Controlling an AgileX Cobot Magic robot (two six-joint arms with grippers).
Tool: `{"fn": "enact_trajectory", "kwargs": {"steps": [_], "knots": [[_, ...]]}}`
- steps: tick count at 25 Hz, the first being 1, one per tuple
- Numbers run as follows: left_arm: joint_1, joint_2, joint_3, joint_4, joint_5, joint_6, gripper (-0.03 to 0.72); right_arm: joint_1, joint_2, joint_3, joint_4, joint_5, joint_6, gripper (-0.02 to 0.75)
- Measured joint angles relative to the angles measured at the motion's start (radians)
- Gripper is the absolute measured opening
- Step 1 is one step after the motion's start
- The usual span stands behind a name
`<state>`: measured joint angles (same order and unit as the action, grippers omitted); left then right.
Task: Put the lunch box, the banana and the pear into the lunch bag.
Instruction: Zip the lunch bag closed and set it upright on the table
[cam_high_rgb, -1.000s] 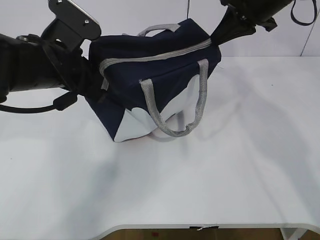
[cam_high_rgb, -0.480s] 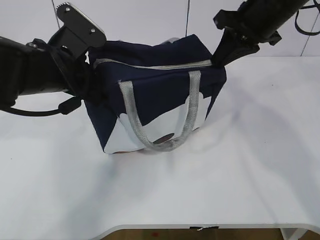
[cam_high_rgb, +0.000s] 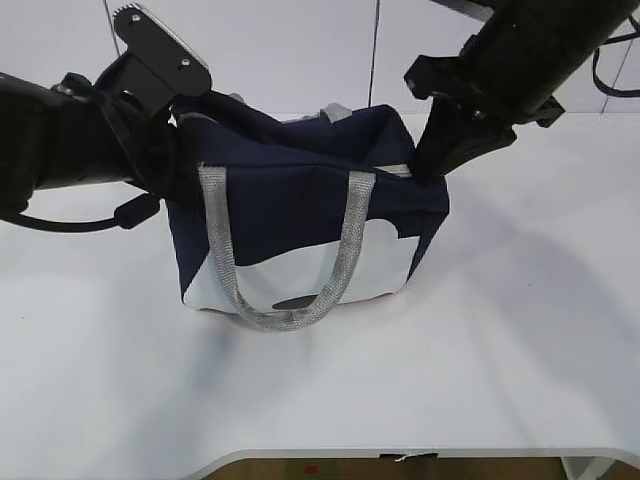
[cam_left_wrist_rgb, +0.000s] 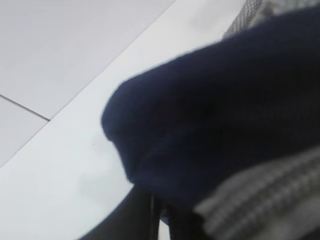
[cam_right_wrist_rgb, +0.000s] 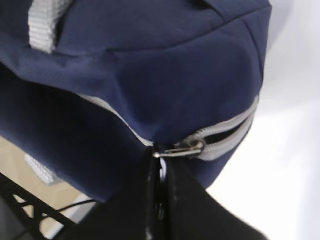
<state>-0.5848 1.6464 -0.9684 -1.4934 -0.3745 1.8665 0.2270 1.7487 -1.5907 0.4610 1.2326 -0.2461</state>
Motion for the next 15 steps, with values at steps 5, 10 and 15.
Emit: {"fn": "enact_trajectory", "kwargs": {"steps": [5,10,15], "knots": [[0.0,0.0,0.0,0.003,0.0,0.0,-0.001,0.002,0.01,0.003,0.054,0.0,0.115,0.006],[0.0,0.0,0.0,0.004,-0.022,0.0,0.121,-0.005,0.012,0.003,0.188,-0.002,0.268,0.006],[0.004,0.0,0.0,0.006,-0.072,0.0,0.424,-0.042,0.014,0.003,0.365,-0.114,0.381,0.006]]}}
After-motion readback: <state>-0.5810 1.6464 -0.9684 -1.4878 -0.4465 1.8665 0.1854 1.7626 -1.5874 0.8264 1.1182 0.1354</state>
